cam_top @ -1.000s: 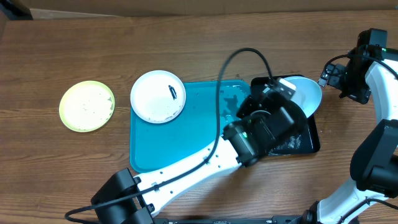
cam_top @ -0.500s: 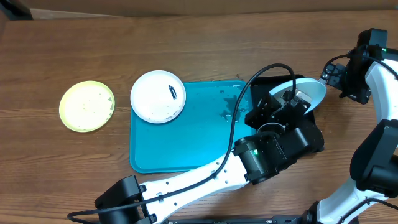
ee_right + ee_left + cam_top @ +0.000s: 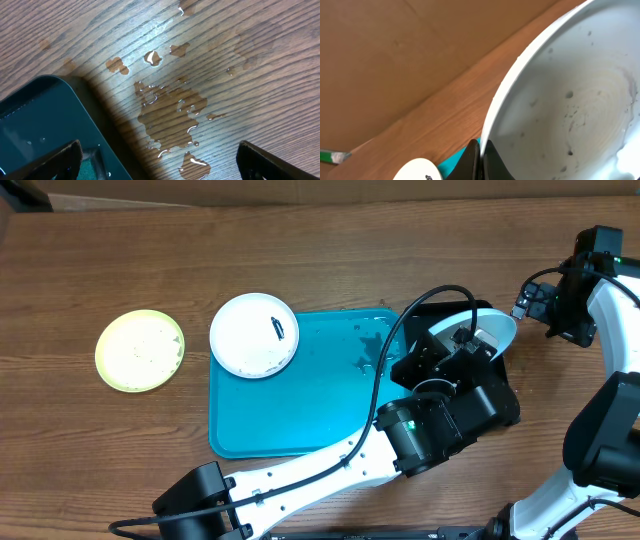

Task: Clean dirty plates on tray and stack at the side
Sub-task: 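Hold the plate tilted over the black tray with left gripper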

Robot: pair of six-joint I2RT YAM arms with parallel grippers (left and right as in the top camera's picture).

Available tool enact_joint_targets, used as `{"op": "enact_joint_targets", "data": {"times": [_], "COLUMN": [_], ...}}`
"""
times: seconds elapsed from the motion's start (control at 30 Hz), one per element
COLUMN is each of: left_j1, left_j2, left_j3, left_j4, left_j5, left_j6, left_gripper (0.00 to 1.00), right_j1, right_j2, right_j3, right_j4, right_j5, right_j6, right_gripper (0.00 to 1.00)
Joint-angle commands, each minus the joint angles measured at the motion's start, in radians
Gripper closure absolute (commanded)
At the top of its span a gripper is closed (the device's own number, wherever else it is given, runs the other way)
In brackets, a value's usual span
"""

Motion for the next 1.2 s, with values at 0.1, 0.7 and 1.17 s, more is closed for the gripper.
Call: {"op": "enact_joint_targets", "data": {"times": [0.1,0.7,1.17], "left_j1": [0.016,0.020,0.114], "left_j2": [0.005,0.008,0.008], "left_j3": [0.024,0.024,0.024], "left_j4": [0.006,0.014,-0.154], "left_j5": [0.105,0.170,0.499], "left_j6": [0.007,0.055,-0.377], "left_gripper": [0.96,0.96,0.96], "right_j1": [-0.001,-0.001,-0.001], "right_j2": [-0.019,-0.019,-0.019], "right_j3": [0.007,0.007,0.007], "right_j4": [0.004,0.004,0.004], "right_j5": [0.006,0.006,0.006], "right_j6": [0.007,0.007,0.007], "right_gripper": [0.00,0.00,0.00]}}
